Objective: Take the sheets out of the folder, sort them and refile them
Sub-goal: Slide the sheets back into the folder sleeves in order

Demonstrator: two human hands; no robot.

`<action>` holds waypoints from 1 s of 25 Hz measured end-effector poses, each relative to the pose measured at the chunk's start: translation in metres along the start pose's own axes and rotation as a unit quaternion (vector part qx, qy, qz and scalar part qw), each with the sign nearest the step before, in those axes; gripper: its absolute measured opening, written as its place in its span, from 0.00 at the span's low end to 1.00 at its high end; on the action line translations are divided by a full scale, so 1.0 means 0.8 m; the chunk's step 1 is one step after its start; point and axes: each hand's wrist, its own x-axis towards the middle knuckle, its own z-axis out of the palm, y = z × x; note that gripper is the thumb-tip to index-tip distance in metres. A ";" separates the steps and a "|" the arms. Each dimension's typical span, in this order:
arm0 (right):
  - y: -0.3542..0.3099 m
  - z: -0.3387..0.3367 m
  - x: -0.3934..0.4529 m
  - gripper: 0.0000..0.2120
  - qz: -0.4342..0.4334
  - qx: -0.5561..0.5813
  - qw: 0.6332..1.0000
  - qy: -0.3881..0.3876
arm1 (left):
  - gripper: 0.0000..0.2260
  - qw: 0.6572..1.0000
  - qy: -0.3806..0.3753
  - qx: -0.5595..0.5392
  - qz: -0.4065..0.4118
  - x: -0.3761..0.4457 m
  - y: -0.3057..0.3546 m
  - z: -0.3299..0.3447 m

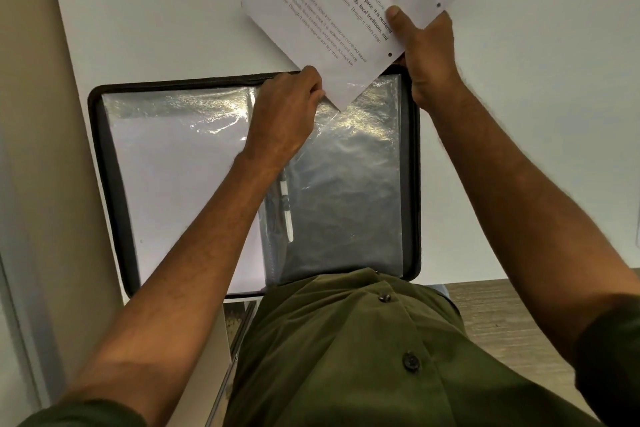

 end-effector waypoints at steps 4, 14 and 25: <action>-0.004 -0.012 0.001 0.20 -0.018 -0.048 0.998 -0.042 | 0.07 1.000 -0.009 0.000 0.011 0.002 -0.003 0.001; -0.019 -0.032 0.005 0.19 -0.021 -0.122 0.980 -0.156 | 0.04 0.999 0.013 0.036 -0.002 0.009 -0.007 0.006; -0.032 -0.034 0.020 0.20 0.009 -0.173 0.964 -0.199 | 0.11 0.998 -0.027 0.037 -0.037 0.016 -0.034 -0.010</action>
